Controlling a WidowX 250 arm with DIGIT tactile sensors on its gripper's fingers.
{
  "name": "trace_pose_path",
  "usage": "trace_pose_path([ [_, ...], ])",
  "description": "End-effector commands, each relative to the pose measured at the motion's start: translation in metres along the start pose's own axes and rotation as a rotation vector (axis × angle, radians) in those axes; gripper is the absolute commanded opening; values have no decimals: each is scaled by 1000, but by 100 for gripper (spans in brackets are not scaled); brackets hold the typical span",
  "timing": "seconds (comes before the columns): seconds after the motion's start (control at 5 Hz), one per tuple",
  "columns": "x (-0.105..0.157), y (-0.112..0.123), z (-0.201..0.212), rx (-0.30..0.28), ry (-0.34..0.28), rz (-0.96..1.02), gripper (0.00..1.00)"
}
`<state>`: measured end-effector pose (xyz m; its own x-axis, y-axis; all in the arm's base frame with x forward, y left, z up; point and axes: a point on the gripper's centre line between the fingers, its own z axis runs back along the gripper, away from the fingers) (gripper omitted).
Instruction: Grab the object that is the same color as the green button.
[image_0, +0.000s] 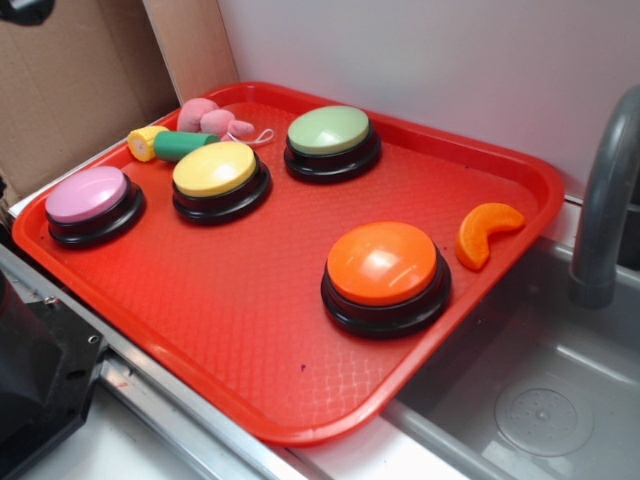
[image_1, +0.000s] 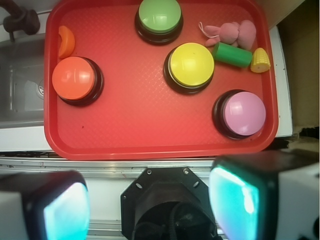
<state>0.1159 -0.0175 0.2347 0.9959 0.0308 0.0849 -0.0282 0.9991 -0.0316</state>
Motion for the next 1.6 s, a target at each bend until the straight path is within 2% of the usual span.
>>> trace_pose_path([
  [0.0,0,0,0,0,0,0,100],
  [0.2,27,8,-20,-69,-28,135,100],
  [0.4,44,14,-35,-63,-40,289,100],
  [0.8,73,56,-85,50,-169,774,100],
  [1.0,81,78,-104,59,-132,947,100],
  [1.2,87,102,-117,109,-163,1121,100],
  [1.4,98,129,-143,108,-151,1213,100],
])
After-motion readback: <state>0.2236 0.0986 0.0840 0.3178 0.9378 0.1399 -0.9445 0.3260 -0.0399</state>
